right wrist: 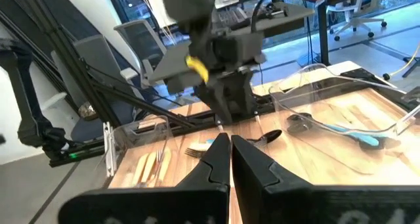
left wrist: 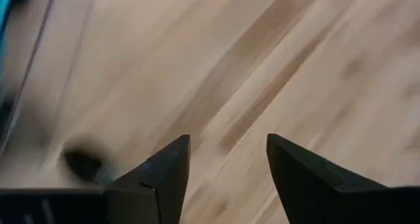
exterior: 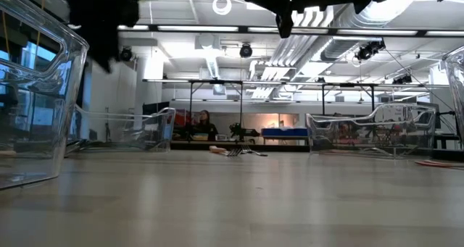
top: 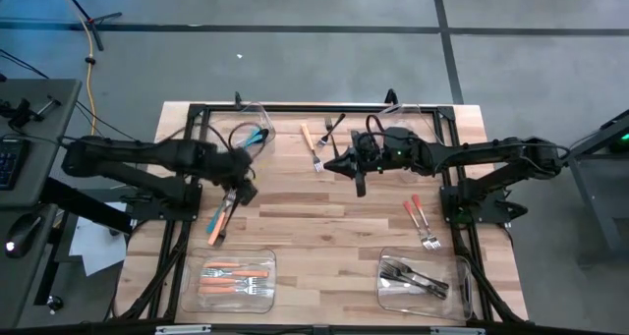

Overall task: Sort silverware by color (type)
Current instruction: Put the black fork into the bottom right transparent bin

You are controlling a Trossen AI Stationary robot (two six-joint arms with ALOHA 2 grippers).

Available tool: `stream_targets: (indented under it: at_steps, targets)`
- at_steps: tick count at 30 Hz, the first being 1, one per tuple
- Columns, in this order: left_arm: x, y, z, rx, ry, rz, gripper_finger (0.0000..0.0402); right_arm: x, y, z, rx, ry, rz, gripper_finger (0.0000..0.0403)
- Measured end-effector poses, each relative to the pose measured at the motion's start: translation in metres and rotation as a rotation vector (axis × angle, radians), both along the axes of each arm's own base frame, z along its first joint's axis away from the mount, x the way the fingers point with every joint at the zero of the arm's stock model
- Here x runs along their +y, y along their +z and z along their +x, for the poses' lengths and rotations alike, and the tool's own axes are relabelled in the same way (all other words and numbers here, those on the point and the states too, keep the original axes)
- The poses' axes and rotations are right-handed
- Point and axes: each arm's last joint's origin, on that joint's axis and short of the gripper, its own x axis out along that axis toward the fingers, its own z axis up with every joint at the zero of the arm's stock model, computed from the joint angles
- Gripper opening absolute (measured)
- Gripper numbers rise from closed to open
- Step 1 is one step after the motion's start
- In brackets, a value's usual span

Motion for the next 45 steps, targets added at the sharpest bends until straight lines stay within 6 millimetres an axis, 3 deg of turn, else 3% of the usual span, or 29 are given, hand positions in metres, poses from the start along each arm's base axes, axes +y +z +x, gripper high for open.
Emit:
stream_targets:
  at_steps: [5,14,18,25,45]
  targets:
    - [-0.017,-0.023,-0.006,0.274,0.121,-0.035,0.0190,0.000,-0.002,0.000,0.022,0.003,-0.005,0.0000]
    - [-0.046,-0.088,-0.004,0.349,0.176,-0.170,0.0190,0.001,-0.004,-0.001,0.034,0.029,-0.008,0.0000]
    - [-0.049,-0.105,-0.009,0.429,0.205,-0.188,0.0190,0.001,-0.004,-0.001,0.039,0.030,-0.014,0.0000]
    - [-0.049,-0.120,-0.012,0.438,0.219,-0.187,0.0190,0.001,-0.005,-0.001,0.044,0.030,-0.014,0.0000]
    - [-0.047,-0.120,-0.010,0.402,0.237,-0.148,0.0190,0.001,-0.005,-0.001,0.046,0.023,-0.014,0.0000]
